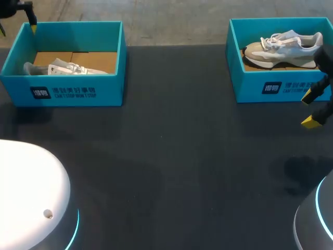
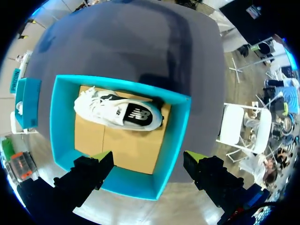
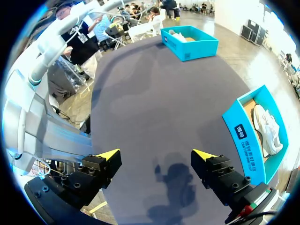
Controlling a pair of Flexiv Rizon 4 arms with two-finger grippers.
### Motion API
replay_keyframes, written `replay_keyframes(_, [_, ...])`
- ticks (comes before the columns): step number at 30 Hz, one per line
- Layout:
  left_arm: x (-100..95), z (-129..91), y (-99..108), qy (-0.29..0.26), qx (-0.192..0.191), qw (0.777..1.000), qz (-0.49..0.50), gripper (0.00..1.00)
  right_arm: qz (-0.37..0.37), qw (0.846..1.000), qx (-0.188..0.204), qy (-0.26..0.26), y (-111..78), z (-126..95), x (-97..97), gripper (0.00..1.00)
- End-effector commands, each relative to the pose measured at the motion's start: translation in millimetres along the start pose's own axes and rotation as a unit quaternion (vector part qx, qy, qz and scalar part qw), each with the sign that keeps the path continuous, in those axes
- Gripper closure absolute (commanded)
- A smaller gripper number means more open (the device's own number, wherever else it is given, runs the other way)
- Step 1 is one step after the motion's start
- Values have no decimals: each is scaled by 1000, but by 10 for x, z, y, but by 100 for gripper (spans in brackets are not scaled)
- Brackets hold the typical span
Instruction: Take the shoe out of the shoebox, open the shoe tongue, remove and reinsert the insole, then place the shoe into the shoebox
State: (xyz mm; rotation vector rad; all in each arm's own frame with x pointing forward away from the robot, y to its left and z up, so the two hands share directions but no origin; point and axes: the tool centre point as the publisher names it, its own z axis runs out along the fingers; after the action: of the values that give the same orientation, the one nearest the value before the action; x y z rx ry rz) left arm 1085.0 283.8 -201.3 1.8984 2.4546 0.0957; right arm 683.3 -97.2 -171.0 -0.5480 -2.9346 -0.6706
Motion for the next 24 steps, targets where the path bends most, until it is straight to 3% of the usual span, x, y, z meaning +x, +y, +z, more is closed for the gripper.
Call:
replay_keyframes(1, [9,-82,-108,5,-7,999,-34,0,-1,1000,3,0,11,-3,-74,0])
replay_keyframes(11, [-111,-21,-265,10,25,982,-185,0,-14,999,49,-8,21,-227,-788,0])
replay_keyframes(24, [-243,-130,-461,8,7,968,-249,0,-23,996,82,-4,-145,-472,-1441,0])
